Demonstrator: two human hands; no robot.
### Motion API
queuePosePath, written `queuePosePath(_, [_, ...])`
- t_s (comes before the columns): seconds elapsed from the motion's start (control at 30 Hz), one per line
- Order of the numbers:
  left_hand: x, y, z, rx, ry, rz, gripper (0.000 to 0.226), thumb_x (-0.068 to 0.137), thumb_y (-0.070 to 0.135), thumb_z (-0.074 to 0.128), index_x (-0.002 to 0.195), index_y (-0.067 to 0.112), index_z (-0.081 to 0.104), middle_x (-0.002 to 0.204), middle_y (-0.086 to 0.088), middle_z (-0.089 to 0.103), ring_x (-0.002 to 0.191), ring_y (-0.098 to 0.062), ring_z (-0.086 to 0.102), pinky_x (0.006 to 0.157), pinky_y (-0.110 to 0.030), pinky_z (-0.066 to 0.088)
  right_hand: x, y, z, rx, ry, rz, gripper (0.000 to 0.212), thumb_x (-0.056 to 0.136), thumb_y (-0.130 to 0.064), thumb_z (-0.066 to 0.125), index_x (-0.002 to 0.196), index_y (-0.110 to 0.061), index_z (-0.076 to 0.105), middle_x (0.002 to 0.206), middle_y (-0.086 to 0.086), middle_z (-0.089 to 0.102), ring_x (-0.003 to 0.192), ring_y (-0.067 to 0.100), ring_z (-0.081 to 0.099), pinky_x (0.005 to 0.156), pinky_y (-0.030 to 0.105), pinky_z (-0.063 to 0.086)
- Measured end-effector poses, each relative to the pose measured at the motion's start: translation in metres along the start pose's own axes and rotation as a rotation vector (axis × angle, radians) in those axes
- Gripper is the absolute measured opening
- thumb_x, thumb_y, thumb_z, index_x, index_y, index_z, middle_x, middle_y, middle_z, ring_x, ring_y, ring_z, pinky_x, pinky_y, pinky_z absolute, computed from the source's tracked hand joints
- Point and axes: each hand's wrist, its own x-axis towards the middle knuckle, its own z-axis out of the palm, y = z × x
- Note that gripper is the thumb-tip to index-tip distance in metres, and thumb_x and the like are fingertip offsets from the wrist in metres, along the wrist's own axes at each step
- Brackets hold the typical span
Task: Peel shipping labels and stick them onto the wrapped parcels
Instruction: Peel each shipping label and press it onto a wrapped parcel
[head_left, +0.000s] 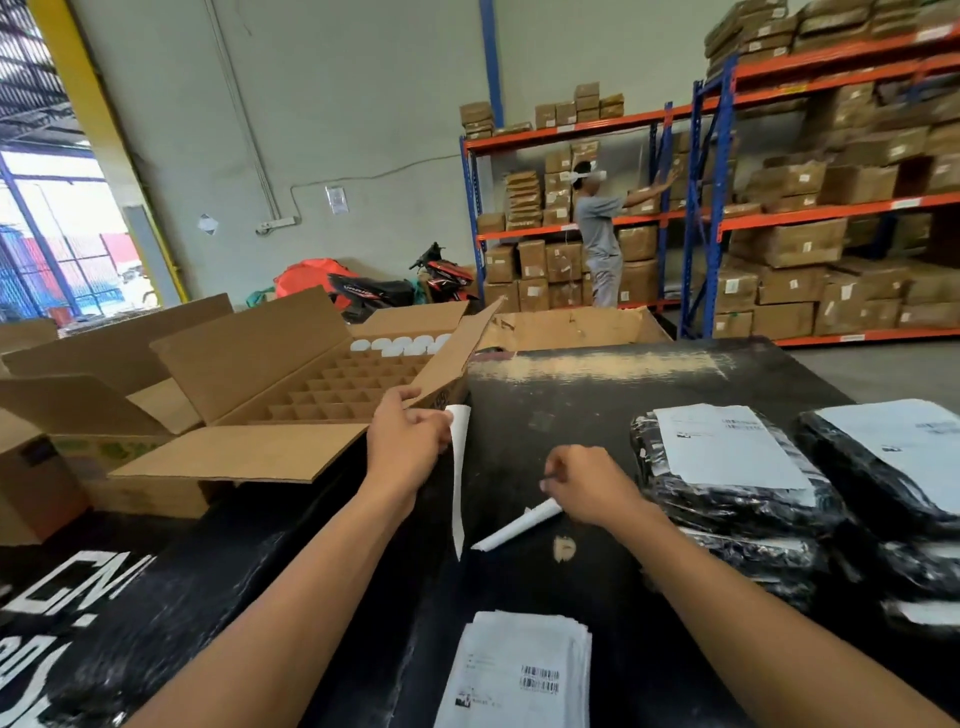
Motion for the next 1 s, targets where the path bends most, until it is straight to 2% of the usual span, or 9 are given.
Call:
queuePosePath(0.1, [0.004, 0.013, 0.014, -0.093, -0.041, 0.023, 0.047, 0.088, 0.007, 0.062, 0.13, 0.011, 0.044, 0.072, -0.004, 0.066, 0.074, -0.017, 0.063, 0.084, -0.041, 0.054, -0.01, -0.028, -0.036, 0.19, 0.187, -0.137, 0.016, 0.088, -0.036, 0.06, 0.088, -0.02, 0.064, 0.086, -0.003, 0.067, 0.081, 0.01, 0.062, 0.073, 0.029, 0.054])
queuePosePath(0.2, [0.004, 0.027, 0.029, -0.194, -0.103, 0.019, 0.038, 0.088, 0.007, 0.061, 0.12, 0.018, 0.045, 0.077, -0.008, 0.064, 0.079, -0.021, 0.065, 0.088, -0.047, 0.055, -0.026, -0.058, -0.063, 0.173, 0.236, -0.247, 0.025, 0.084, -0.041, 0.065, 0.098, -0.021, 0.064, 0.086, -0.009, 0.064, 0.079, 0.001, 0.058, 0.066, 0.016, 0.045])
queuePosePath(0.33, [0.004, 0.044, 0.048, -0.29, -0.183, 0.005, 0.038, 0.089, 0.011, 0.06, 0.123, 0.019, 0.044, 0.091, -0.009, 0.067, 0.09, -0.024, 0.067, 0.084, -0.047, 0.057, -0.044, -0.073, -0.073, 0.009, 0.336, -0.199, 0.035, 0.081, -0.044, 0.066, 0.107, -0.023, 0.058, 0.096, -0.006, 0.066, 0.089, 0.013, 0.061, 0.075, 0.033, 0.053])
queuePosePath(0.57, [-0.008, 0.057, 0.063, -0.416, -0.346, -0.066, 0.054, 0.091, 0.01, 0.058, 0.138, 0.015, 0.034, 0.085, -0.005, 0.065, 0.094, -0.024, 0.067, 0.095, -0.045, 0.052, -0.065, -0.068, -0.081, -0.159, 0.58, -0.052, 0.015, 0.091, -0.032, 0.055, 0.101, -0.022, 0.059, 0.093, 0.001, 0.069, 0.087, 0.021, 0.063, 0.07, 0.036, 0.053])
queuePosePath(0.7, [-0.009, 0.066, 0.064, -0.555, -0.48, -0.17, 0.037, 0.093, 0.015, 0.057, 0.127, 0.01, 0.045, 0.097, -0.006, 0.062, 0.094, -0.021, 0.064, 0.087, -0.038, 0.051, -0.076, -0.056, -0.087, -0.159, 0.648, 0.062, 0.01, 0.09, -0.028, 0.057, 0.096, -0.022, 0.061, 0.089, 0.0, 0.068, 0.084, 0.021, 0.062, 0.067, 0.033, 0.05])
queuePosePath(0.77, [-0.007, 0.068, 0.064, -0.6, -0.527, -0.174, 0.024, 0.092, 0.017, 0.06, 0.114, 0.013, 0.053, 0.103, -0.006, 0.062, 0.091, -0.018, 0.063, 0.083, -0.036, 0.049, -0.082, -0.049, -0.095, -0.031, 0.671, 0.115, 0.004, 0.087, -0.025, 0.063, 0.089, -0.022, 0.061, 0.082, -0.004, 0.066, 0.079, 0.016, 0.061, 0.064, 0.03, 0.049])
queuePosePath(0.87, [-0.001, 0.06, 0.07, -0.435, -0.559, -0.043, 0.044, 0.089, 0.013, 0.064, 0.128, 0.016, 0.045, 0.104, -0.002, 0.061, 0.098, -0.018, 0.058, 0.087, -0.036, 0.047, -0.095, -0.043, -0.112, 0.269, 0.693, 0.155, 0.011, 0.084, -0.02, 0.069, 0.08, -0.02, 0.059, 0.07, -0.007, 0.063, 0.067, 0.008, 0.057, 0.056, 0.021, 0.039])
queuePosePath(0.93, [-0.002, 0.052, 0.074, -0.346, -0.635, -0.011, 0.051, 0.088, 0.016, 0.067, 0.133, 0.017, 0.044, 0.11, -0.002, 0.063, 0.103, -0.019, 0.058, 0.086, -0.036, 0.046, -0.103, -0.038, -0.126, 0.457, 0.699, 0.154, 0.009, 0.082, -0.015, 0.07, 0.081, -0.014, 0.062, 0.069, 0.0, 0.065, 0.064, 0.014, 0.058, 0.057, 0.025, 0.041])
queuePosePath(1.0, [-0.008, 0.048, 0.076, -0.33, -0.784, -0.045, 0.043, 0.088, 0.019, 0.067, 0.129, 0.018, 0.052, 0.111, -0.003, 0.069, 0.103, -0.024, 0.064, 0.079, -0.036, 0.051, -0.11, -0.032, -0.138, 0.586, 0.704, 0.147, 0.008, 0.082, -0.008, 0.07, 0.083, -0.009, 0.062, 0.072, 0.007, 0.068, 0.067, 0.022, 0.059, 0.061, 0.029, 0.044])
